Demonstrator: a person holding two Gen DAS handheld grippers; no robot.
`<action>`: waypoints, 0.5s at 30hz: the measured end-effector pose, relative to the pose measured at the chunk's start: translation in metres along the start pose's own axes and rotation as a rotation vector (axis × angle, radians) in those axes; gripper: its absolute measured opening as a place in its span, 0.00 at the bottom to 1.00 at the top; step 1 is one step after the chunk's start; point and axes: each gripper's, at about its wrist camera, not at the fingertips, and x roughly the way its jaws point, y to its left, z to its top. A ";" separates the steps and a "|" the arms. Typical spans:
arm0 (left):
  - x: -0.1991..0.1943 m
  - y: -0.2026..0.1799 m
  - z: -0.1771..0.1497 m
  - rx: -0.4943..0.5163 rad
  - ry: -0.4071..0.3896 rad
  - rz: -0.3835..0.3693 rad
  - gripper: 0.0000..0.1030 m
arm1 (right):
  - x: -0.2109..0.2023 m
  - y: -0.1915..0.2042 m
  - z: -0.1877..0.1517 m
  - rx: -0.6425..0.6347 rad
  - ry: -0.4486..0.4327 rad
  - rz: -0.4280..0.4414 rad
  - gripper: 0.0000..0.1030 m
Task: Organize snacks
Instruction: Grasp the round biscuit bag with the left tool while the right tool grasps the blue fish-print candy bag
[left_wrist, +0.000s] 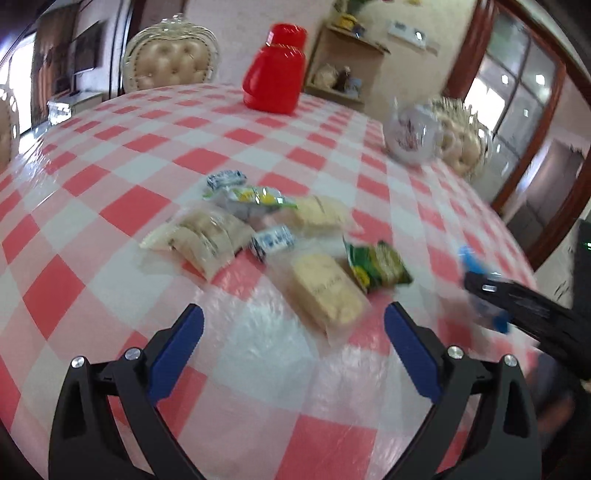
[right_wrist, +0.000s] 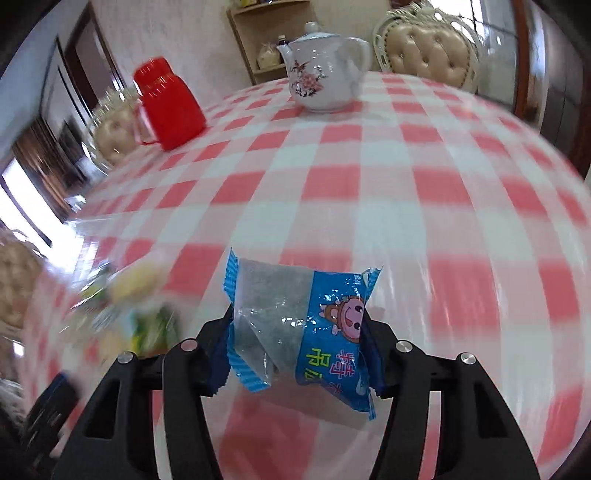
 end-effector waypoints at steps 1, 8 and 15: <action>0.001 -0.003 -0.002 0.014 0.003 0.002 0.95 | -0.013 -0.003 -0.009 0.019 -0.014 0.034 0.54; 0.018 -0.004 0.007 -0.064 0.028 0.081 0.95 | -0.047 -0.006 -0.037 0.085 -0.066 0.137 0.55; 0.052 -0.024 0.028 -0.068 0.074 0.256 0.87 | -0.047 -0.001 -0.036 0.047 -0.065 0.120 0.55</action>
